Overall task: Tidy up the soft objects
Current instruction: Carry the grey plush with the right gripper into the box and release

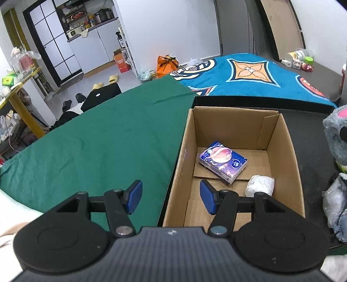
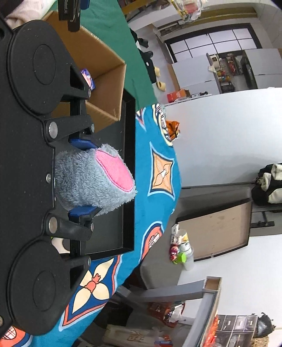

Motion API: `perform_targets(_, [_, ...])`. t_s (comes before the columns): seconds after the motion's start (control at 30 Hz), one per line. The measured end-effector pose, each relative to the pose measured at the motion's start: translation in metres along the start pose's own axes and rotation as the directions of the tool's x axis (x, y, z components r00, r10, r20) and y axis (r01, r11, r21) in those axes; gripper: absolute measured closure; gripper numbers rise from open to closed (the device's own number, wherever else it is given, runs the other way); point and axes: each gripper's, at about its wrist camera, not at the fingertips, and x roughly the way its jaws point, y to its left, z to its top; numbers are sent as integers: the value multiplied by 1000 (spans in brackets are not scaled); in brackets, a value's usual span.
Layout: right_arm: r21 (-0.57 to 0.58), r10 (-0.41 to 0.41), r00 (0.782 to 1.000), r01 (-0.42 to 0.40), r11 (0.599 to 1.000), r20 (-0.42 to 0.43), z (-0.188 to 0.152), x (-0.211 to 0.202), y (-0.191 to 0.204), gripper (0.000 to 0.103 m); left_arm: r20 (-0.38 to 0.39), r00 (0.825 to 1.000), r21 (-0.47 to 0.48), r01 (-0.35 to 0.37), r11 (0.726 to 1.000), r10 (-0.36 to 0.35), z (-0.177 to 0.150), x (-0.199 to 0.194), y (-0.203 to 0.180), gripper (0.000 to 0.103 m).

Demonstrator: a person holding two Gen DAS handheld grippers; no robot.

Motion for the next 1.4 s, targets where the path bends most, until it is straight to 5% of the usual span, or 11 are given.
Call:
perform_targets(0.83, [-49,129,991,-127,991,33,19,-13,52,54,40,987,22,156,987,-157,-9,0,18,52])
perform_targets(1.27, [-82,195,981,-196,977,-26,16,0,103,53,-13,978,-92,207,974,-209,-22,23,36,90])
perform_targets(1.4, [-74,213,976,-215,974,-42,14,3,113,53,-18,974,-122,224,967,-228,-22,27,42,94])
